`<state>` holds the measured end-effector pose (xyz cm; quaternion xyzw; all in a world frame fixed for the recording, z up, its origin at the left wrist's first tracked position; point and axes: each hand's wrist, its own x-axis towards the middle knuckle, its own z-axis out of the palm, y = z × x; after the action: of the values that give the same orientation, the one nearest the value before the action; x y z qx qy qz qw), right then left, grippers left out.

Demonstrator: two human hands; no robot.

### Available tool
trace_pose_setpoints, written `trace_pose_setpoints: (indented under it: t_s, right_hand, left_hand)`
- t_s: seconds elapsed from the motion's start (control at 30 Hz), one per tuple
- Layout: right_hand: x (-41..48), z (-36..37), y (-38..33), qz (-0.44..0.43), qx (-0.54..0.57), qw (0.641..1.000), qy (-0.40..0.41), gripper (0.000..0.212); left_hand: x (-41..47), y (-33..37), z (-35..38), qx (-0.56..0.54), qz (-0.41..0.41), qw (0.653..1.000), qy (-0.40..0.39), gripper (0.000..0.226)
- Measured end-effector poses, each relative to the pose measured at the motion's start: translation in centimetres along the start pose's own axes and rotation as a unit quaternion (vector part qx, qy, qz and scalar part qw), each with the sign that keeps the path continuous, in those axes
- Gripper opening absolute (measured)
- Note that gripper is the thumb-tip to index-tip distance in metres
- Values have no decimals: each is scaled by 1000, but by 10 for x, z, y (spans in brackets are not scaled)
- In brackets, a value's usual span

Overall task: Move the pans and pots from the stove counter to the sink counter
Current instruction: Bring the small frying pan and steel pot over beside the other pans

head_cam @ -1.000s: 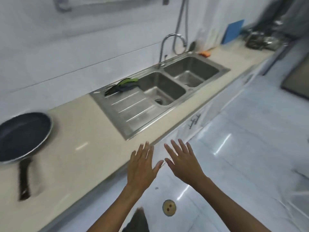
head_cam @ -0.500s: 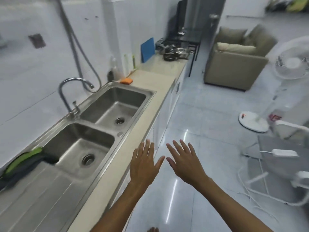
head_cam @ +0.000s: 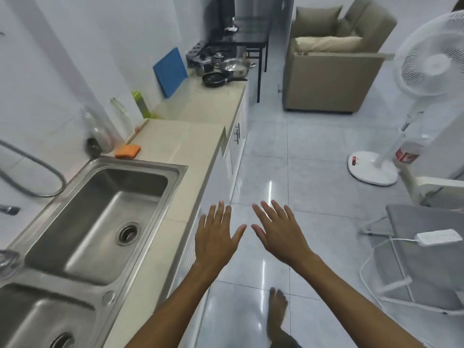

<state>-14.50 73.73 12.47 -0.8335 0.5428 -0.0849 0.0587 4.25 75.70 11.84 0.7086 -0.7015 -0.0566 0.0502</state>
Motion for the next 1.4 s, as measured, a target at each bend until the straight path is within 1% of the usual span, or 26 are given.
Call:
trace_pose_setpoints:
  t_s: [0.1, 0.2, 0.3, 0.43, 0.5, 0.57, 0.73, 0.9, 1.1, 1.27, 1.4]
  right_hand:
    - [59, -1, 46, 6, 20, 1000, -6, 57]
    - [127, -8, 90, -6, 23, 999, -36, 63]
    - [190, -8, 127, -13, 28, 998, -52, 60]
    - [282, -6, 164, -37, 20, 997, -59, 69]
    - [335, -2, 182, -39, 23, 997, -64, 66]
    - [387, 1, 200, -39, 22, 998, -51, 66]
    - [511, -2, 243, -22, 31, 999, -36, 60]
    - [632, -12, 289, 2, 24, 999, -45, 61]
    - [758, -9, 345, 37, 72, 996, -29, 63]
    - [877, 6, 398, 23, 104, 994, -19, 62]
    - [968, 13, 448, 14, 114, 992, -48, 62]
  left_hand:
    - [70, 22, 3, -13, -21, 1000, -17, 93]
    - [148, 43, 3, -21, -36, 999, -14, 95]
    - [215, 53, 4, -36, -53, 998, -11, 94]
    - [308, 55, 5, -65, -67, 996, 13, 93]
    - [359, 49, 8, -67, -72, 995, 23, 92]
    - [411, 43, 10, -62, -73, 995, 37, 91]
    - [552, 30, 14, -74, -68, 994, 29, 81]
    - [690, 32, 4, -75, -59, 995, 23, 78]
    - [830, 39, 8, -87, -54, 995, 16, 75]
    - [950, 39, 19, -76, -87, 993, 30, 74]
    - [1035, 40, 29, -98, -168, 981, 4, 75]
